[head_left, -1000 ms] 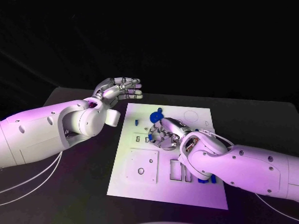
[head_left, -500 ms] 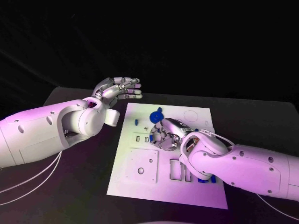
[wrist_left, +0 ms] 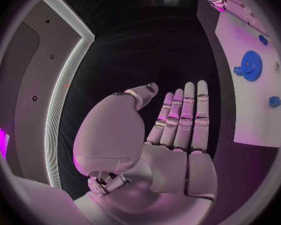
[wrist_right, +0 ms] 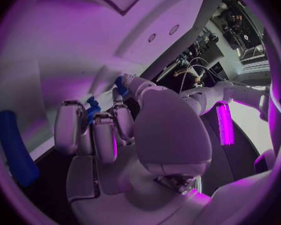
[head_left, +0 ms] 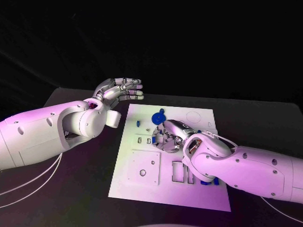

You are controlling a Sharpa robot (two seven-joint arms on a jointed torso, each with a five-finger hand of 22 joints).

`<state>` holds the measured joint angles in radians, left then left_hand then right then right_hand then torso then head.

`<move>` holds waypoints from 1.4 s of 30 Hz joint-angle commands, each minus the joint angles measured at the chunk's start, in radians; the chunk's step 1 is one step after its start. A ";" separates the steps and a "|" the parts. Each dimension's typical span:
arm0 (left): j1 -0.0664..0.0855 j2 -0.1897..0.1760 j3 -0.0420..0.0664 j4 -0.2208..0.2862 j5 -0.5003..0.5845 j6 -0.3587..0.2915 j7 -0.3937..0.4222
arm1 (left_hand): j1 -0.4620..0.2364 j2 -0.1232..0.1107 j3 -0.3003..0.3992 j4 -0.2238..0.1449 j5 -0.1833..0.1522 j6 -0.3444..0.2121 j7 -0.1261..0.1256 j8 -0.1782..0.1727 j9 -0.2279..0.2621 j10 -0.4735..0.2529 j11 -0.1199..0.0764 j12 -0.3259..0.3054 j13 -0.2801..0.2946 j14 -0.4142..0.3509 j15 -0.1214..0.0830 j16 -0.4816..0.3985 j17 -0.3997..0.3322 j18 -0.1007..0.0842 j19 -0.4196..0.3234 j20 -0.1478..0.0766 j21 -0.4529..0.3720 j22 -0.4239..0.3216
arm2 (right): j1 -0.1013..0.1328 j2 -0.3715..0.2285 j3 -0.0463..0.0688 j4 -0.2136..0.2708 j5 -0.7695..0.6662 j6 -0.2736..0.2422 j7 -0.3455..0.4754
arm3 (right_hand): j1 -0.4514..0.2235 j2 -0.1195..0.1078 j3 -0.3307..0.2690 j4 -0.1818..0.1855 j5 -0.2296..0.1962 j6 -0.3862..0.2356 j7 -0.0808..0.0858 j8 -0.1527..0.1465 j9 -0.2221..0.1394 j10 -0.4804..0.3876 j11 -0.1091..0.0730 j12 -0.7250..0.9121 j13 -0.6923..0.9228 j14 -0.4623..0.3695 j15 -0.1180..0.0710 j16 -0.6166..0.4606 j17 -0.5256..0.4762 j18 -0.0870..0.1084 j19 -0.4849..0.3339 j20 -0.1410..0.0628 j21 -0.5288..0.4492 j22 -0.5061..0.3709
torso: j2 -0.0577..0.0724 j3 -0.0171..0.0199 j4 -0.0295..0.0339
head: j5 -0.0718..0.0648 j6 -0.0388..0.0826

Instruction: Assemble the parts on the task board

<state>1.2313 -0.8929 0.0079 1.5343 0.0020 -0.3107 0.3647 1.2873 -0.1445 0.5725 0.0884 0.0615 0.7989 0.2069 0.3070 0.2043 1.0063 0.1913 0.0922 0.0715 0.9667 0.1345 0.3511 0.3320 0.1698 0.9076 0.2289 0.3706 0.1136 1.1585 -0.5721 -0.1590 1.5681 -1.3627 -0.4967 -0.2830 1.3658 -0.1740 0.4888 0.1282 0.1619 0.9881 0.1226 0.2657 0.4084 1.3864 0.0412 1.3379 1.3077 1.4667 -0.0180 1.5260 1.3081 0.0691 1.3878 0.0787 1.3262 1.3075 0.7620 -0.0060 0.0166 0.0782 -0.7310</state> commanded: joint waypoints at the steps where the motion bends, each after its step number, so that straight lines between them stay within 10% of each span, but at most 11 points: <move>1: 0.000 0.001 0.000 0.002 0.002 0.018 0.005 | 0.004 0.007 -0.002 0.002 -0.003 -0.005 0.041 -0.006 0.002 -0.003 -0.002 -0.004 0.001 -0.003 0.001 -0.005 0.001 0.012 -0.003 0.007 -0.006 -0.001 | -0.002 0.000 -0.001 -0.004 -0.017 0.021 -0.015 | -0.008 -0.001 0.001 -0.005 0.004 -0.004 0.001 0.003 0.001 0.005 0.000 -0.003 0.017 0.084 -0.009 0.004 0.179 0.003 0.004 0.003 -0.003 0.024 | 0.000 0.0007 -0.0001 | 0.000 -0.001; 42: 0.000 -0.002 0.000 0.003 0.002 0.019 0.005 | 0.004 0.007 -0.003 0.002 -0.003 -0.005 0.041 -0.006 0.002 -0.004 -0.002 -0.006 0.002 -0.004 0.001 -0.007 0.003 0.012 -0.005 0.007 -0.006 -0.002 | -0.002 0.001 -0.003 -0.005 -0.022 0.005 -0.001 | -0.065 -0.056 -0.019 -0.002 0.002 -0.078 0.026 -0.020 -0.016 -0.029 0.022 -0.042 -0.020 0.080 0.009 -0.005 0.163 0.007 -0.009 0.017 -0.027 0.010 | 0.000 0.0008 0.0000 | -0.002 -0.005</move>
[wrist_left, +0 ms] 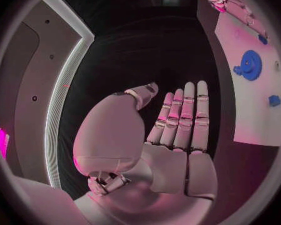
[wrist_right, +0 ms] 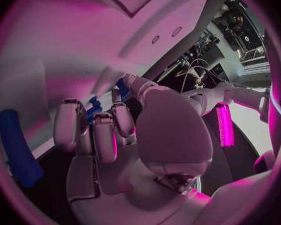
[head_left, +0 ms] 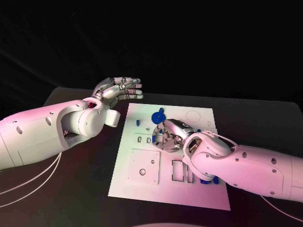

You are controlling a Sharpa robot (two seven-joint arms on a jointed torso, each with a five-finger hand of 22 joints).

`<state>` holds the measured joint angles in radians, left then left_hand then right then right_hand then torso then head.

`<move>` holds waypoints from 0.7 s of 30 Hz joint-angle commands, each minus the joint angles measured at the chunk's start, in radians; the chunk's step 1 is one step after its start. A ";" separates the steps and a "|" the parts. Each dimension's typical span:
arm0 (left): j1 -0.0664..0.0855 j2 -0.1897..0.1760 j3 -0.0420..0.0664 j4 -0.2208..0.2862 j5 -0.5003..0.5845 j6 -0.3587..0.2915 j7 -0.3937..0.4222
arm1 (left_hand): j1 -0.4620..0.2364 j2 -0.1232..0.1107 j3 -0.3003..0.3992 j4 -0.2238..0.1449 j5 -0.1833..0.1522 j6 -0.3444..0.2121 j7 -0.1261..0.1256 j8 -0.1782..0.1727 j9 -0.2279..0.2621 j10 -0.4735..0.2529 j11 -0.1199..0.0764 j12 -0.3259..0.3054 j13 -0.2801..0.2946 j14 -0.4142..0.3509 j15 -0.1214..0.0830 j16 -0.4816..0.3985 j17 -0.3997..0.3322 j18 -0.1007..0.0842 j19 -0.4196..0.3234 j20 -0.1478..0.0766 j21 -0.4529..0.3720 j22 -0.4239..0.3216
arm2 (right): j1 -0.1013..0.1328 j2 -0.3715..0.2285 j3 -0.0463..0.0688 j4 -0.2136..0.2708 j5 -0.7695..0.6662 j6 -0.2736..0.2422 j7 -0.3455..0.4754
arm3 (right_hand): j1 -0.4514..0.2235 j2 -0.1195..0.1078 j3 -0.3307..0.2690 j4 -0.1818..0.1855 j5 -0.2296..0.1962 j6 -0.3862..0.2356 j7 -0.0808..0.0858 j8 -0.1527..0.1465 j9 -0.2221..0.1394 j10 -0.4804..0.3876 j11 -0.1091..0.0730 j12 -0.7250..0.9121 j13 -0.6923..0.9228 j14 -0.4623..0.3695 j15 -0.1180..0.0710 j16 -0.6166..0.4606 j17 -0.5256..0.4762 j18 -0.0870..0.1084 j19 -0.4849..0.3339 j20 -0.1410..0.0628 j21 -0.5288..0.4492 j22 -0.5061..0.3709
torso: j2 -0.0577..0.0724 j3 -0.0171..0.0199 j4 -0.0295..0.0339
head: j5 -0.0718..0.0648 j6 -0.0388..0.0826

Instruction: Assemble the parts on the task board

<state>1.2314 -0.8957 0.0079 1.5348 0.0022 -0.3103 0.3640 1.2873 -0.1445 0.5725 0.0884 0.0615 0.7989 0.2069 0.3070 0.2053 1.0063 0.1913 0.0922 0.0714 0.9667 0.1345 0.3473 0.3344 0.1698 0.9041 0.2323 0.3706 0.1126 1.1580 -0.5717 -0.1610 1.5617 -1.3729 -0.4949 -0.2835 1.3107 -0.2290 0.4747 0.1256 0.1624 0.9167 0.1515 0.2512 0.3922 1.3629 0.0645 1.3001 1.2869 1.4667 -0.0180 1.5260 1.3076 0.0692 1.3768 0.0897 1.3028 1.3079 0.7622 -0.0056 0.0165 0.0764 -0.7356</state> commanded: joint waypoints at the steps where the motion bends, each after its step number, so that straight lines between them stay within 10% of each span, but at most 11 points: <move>1: 0.000 0.001 0.000 0.002 0.002 0.018 0.005 | 0.004 0.007 -0.003 0.002 -0.003 -0.005 0.041 -0.006 0.001 -0.004 -0.002 -0.006 0.002 -0.004 0.001 -0.004 0.001 0.012 -0.001 0.004 -0.006 -0.001 | -0.001 0.000 -0.001 0.002 -0.013 0.002 -0.001 | -0.010 -0.001 -0.005 0.000 0.001 -0.007 -0.003 -0.005 0.000 -0.006 -0.001 -0.005 0.000 0.080 0.009 -0.005 0.164 0.007 0.002 0.006 -0.004 0.009 | 0.000 0.0003 0.0001 | 0.000 0.000; 14: 0.000 -0.001 0.000 -0.005 -0.013 0.017 -0.008 | 0.003 0.005 -0.005 0.002 -0.003 -0.009 0.042 -0.008 0.002 -0.006 -0.002 -0.008 0.001 0.003 -0.001 -0.002 0.006 0.013 0.003 0.003 -0.003 -0.001 | -0.001 -0.034 0.000 0.049 -0.027 -0.063 0.036 | 0.016 -0.006 -0.072 -0.004 0.006 -0.136 0.029 -0.057 -0.037 -0.052 0.027 -0.045 -0.043 0.074 0.033 -0.016 0.144 0.012 -0.011 0.028 -0.032 -0.007 | -0.003 0.0023 -0.0015 | 0.001 0.002; 21: 0.000 0.002 0.000 -0.031 -0.146 0.027 -0.077 | -0.017 -0.006 -0.047 0.025 -0.002 0.013 0.012 0.001 0.015 0.099 -0.045 0.054 0.033 0.187 -0.059 0.188 0.122 0.015 0.140 -0.055 0.123 0.055 | 0.024 -0.099 0.011 0.132 0.034 -0.104 0.105 | 0.083 0.033 -0.218 0.045 0.010 -0.166 0.039 -0.060 -0.060 -0.064 0.037 -0.049 -0.059 0.071 0.042 -0.022 0.133 0.016 -0.016 0.039 -0.049 -0.015 | -0.016 0.0031 -0.0030 | -0.006 0.006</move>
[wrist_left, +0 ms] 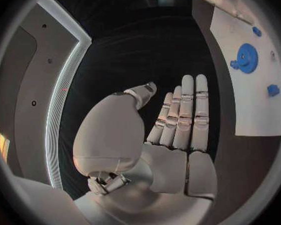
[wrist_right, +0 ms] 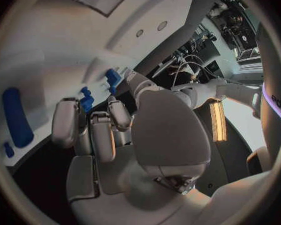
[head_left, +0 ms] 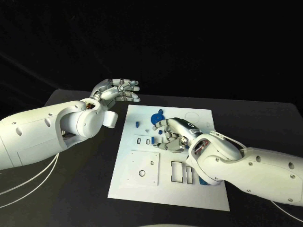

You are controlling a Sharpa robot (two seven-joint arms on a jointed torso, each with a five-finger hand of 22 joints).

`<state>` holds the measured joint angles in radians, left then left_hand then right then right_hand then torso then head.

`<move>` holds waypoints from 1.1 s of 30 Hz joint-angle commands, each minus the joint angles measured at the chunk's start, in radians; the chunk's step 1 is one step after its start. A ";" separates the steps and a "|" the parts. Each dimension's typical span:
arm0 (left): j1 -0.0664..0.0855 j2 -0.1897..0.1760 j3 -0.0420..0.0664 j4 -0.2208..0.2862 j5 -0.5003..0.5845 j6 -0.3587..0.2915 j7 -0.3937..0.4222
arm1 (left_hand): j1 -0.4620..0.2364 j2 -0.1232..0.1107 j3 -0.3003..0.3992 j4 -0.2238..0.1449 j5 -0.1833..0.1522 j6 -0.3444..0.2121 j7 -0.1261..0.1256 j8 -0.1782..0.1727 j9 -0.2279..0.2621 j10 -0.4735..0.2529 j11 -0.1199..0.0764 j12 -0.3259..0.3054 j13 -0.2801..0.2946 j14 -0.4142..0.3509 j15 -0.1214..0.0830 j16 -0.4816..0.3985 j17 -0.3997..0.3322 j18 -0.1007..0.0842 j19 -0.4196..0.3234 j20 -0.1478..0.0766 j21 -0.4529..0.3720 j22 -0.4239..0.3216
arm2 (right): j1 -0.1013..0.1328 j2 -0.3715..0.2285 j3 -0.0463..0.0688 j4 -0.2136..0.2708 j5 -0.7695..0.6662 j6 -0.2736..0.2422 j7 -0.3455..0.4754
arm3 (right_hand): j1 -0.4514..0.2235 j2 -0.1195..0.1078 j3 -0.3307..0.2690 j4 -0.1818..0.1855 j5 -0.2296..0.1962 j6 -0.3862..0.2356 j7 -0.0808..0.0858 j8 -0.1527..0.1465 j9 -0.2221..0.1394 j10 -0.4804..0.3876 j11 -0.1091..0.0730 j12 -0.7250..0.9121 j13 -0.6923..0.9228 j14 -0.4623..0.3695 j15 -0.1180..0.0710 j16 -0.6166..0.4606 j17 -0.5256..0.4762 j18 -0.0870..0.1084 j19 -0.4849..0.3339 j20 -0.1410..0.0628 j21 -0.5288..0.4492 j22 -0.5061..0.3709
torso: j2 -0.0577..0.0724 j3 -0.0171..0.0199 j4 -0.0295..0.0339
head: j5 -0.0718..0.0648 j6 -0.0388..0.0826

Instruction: Assemble the parts on the task board

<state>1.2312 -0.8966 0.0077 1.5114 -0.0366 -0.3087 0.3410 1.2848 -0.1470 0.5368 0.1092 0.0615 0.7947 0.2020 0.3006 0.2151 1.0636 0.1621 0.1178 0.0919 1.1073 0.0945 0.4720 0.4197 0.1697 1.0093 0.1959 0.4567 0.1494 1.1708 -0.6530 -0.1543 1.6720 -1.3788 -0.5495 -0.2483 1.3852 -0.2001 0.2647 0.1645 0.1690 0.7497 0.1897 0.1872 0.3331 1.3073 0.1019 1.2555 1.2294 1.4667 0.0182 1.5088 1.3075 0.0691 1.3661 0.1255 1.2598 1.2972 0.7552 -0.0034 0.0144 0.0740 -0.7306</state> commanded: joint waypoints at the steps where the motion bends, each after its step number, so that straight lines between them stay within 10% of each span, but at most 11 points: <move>1: 0.000 0.003 0.001 -0.011 -0.128 0.029 -0.072 | -0.020 -0.008 -0.020 0.011 0.000 0.038 0.006 0.024 0.014 0.066 -0.028 0.051 0.025 0.067 -0.031 0.124 0.076 0.013 0.054 -0.031 0.068 0.035 | 0.017 -0.030 0.005 0.032 0.063 -0.051 0.086 | 0.010 0.006 -0.009 0.009 0.004 0.004 0.000 0.006 -0.001 -0.008 -0.001 -0.004 -0.002 0.070 0.006 -0.007 0.129 0.017 -0.008 0.003 -0.010 -0.008 | -0.010 0.0009 -0.0009 | -0.004 0.001; 4: 0.001 0.002 0.001 -0.020 -0.227 0.084 -0.191 | -0.030 -0.017 -0.064 0.045 -0.001 0.044 -0.014 0.082 0.048 0.084 -0.053 0.174 0.114 0.084 -0.060 0.393 0.257 0.008 0.094 -0.062 0.211 0.117 | 0.049 -0.084 0.010 0.067 0.199 -0.033 0.145 | 0.016 0.022 -0.001 0.023 0.001 0.043 -0.008 0.033 0.004 -0.013 -0.007 -0.004 -0.005 0.068 0.001 -0.010 0.124 0.023 -0.024 0.000 -0.036 -0.027 | -0.018 0.0023 -0.0018 | -0.004 -0.003; 9: 0.003 0.002 0.001 -0.020 -0.411 0.248 -0.437 | -0.052 0.005 -0.114 0.140 0.002 0.007 -0.053 0.252 0.156 -0.010 -0.095 0.628 0.450 0.244 -0.090 0.811 0.672 0.012 0.079 -0.092 0.446 0.266 | 0.113 -0.157 0.015 0.078 0.393 0.007 0.176 | 0.005 0.035 0.023 0.039 0.000 0.084 -0.020 0.076 0.012 -0.010 -0.018 0.004 -0.001 0.069 -0.008 -0.009 0.128 0.024 -0.026 -0.008 -0.045 -0.031 | -0.032 0.0054 -0.0027 | -0.009 -0.007; 12: 0.006 0.011 0.001 -0.018 -0.519 0.334 -0.552 | -0.076 0.016 -0.126 0.178 -0.002 0.009 -0.060 0.301 0.185 -0.022 -0.096 0.718 0.510 0.277 -0.094 0.858 0.734 0.014 0.062 -0.094 0.489 0.295 | 0.143 -0.199 0.021 0.067 0.466 0.028 0.186 | 0.003 0.033 0.025 0.040 0.000 0.082 -0.020 0.080 0.012 -0.013 -0.019 0.001 -0.005 0.069 -0.009 -0.011 0.125 0.025 -0.028 -0.010 -0.048 -0.033 | -0.039 0.0065 -0.0006 | -0.019 -0.013; 18: 0.012 0.043 0.000 -0.022 -0.737 0.457 -0.705 | -0.134 0.057 -0.136 0.183 -0.002 0.033 -0.106 0.421 0.266 0.115 -0.139 0.991 0.783 0.386 -0.132 0.985 0.925 -0.030 0.194 -0.128 0.728 0.621 | 0.185 -0.253 0.030 0.014 0.547 0.032 0.203 | -0.004 0.033 0.030 0.045 0.000 0.070 -0.019 0.081 0.010 -0.010 -0.018 0.005 -0.002 0.069 -0.009 -0.010 0.127 0.023 -0.024 -0.011 -0.044 -0.028 | -0.048 0.0097 0.0024 | -0.018 -0.023; 24: 0.033 0.095 -0.015 -0.042 -0.845 0.554 -0.795 | -0.193 0.059 -0.162 0.185 -0.003 0.030 -0.114 0.452 0.297 0.169 -0.146 1.075 0.885 0.409 -0.140 1.016 0.980 -0.045 0.232 -0.137 0.795 0.724 | 0.200 -0.267 0.032 -0.028 0.570 0.036 0.202 | -0.004 0.033 0.030 0.045 0.000 0.069 -0.019 0.081 0.010 -0.011 -0.018 0.004 -0.003 0.069 -0.009 -0.010 0.127 0.023 -0.024 -0.011 -0.044 -0.028 | -0.051 0.0119 0.0016 | -0.019 -0.028; 33: 0.062 0.173 -0.037 -0.069 -0.949 0.572 -0.831 | -0.230 0.060 -0.192 0.185 -0.004 -0.025 -0.099 0.417 0.292 0.171 -0.135 1.082 0.885 0.421 -0.132 1.032 1.011 -0.056 0.258 -0.134 0.835 0.790 | 0.205 -0.263 0.033 -0.051 0.555 0.066 0.171 | -0.003 0.026 0.034 0.043 -0.001 0.056 -0.018 0.081 0.008 -0.018 -0.017 -0.002 -0.011 0.069 -0.009 -0.010 0.128 0.023 -0.024 -0.011 -0.045 -0.029 | -0.046 0.0106 0.0010 | -0.017 -0.025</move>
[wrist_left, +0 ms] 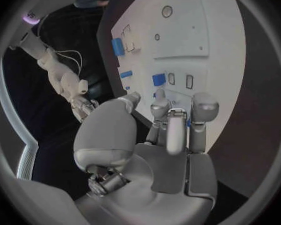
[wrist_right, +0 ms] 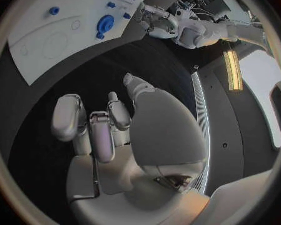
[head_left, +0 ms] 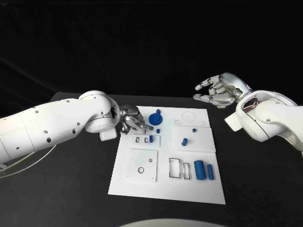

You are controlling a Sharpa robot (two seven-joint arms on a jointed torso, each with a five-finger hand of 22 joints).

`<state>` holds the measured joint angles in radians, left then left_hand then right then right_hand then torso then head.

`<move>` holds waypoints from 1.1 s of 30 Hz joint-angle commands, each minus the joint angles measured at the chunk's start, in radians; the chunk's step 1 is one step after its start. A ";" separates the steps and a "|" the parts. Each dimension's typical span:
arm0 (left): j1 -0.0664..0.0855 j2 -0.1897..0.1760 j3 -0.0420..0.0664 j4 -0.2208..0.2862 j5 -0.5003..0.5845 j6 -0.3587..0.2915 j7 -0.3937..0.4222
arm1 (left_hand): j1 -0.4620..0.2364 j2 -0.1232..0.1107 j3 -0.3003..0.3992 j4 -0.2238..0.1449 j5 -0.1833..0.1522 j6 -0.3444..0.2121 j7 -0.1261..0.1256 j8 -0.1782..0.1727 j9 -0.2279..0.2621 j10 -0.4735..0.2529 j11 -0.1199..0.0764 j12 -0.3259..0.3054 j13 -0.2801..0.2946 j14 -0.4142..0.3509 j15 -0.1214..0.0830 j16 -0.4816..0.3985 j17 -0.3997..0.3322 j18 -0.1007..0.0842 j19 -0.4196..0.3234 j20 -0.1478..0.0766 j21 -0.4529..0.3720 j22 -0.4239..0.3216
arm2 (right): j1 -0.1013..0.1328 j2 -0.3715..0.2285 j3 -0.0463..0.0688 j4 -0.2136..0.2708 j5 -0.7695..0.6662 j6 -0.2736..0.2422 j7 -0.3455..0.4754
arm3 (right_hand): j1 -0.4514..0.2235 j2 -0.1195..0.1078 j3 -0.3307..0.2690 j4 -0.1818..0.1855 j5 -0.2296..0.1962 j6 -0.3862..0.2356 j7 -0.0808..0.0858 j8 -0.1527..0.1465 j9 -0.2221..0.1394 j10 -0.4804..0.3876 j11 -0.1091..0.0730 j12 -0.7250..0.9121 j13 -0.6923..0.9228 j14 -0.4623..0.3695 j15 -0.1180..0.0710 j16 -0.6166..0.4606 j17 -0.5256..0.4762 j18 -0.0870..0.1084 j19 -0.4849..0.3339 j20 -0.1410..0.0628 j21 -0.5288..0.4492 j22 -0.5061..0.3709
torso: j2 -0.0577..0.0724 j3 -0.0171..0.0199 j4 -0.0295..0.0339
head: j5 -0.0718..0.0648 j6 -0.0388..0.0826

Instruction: Assemble the parts on the task board

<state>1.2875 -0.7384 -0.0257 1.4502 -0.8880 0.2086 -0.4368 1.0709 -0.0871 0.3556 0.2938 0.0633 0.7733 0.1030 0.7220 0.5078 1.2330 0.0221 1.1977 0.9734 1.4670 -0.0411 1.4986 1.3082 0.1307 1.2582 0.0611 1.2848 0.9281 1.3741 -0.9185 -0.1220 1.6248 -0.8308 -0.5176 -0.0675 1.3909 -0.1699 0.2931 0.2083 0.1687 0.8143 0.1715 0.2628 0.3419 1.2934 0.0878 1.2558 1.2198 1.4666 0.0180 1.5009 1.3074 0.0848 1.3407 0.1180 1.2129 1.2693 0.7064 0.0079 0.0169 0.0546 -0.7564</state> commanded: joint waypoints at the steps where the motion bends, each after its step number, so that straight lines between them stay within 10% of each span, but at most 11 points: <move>1: 0.007 0.021 -0.005 -0.010 -0.102 0.053 -0.055 | -0.019 0.000 -0.014 0.000 -0.005 -0.003 0.000 -0.004 -0.001 0.004 0.005 0.004 0.006 0.063 0.004 0.007 0.124 -0.017 0.011 0.001 0.009 0.015 | 0.002 0.004 0.000 -0.005 0.004 0.036 -0.013 | -0.009 -0.004 0.005 0.000 0.000 -0.009 0.000 0.006 -0.001 -0.004 -0.003 -0.003 -0.001 0.070 -0.008 -0.002 0.128 0.008 0.001 -0.003 0.001 -0.001 | 0.003 -0.0005 -0.0016 | 0.002 0.000; 33: 0.014 0.101 -0.025 -0.065 -0.116 0.123 -0.074 | -0.034 0.010 -0.031 -0.002 -0.004 0.009 -0.003 -0.001 0.005 0.009 0.003 0.008 0.009 0.063 0.003 0.006 0.123 -0.020 0.020 0.002 0.025 0.040 | 0.001 0.019 -0.002 -0.016 -0.042 0.052 -0.041 | -0.011 -0.010 0.005 -0.001 -0.001 -0.011 0.000 0.008 -0.002 -0.008 -0.003 -0.006 -0.005 0.068 -0.008 -0.006 0.120 0.009 -0.002 -0.003 -0.005 -0.006 | 0.006 -0.0006 -0.0007 | 0.006 -0.020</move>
<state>1.3005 -0.6408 -0.0502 1.3874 -0.9978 0.2957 -0.5072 1.0421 -0.0792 0.3295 0.2924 0.0634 0.7773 0.0995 0.7220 0.5118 1.2385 0.0271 1.2075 0.9826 1.4669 -0.0409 1.5052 1.3079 0.1156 1.2741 0.0627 1.3042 0.9680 1.3752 -0.9003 -0.1236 1.6093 -0.8536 -0.4775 -0.1051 1.3871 -0.1738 0.2931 0.2083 0.1686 0.8113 0.1746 0.2669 0.3419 1.2921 0.0865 1.2560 1.2157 1.4666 0.0179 1.5009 1.3073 0.0847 1.3409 0.1181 1.2130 1.2646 0.7119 0.0065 0.0153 0.0601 -0.7740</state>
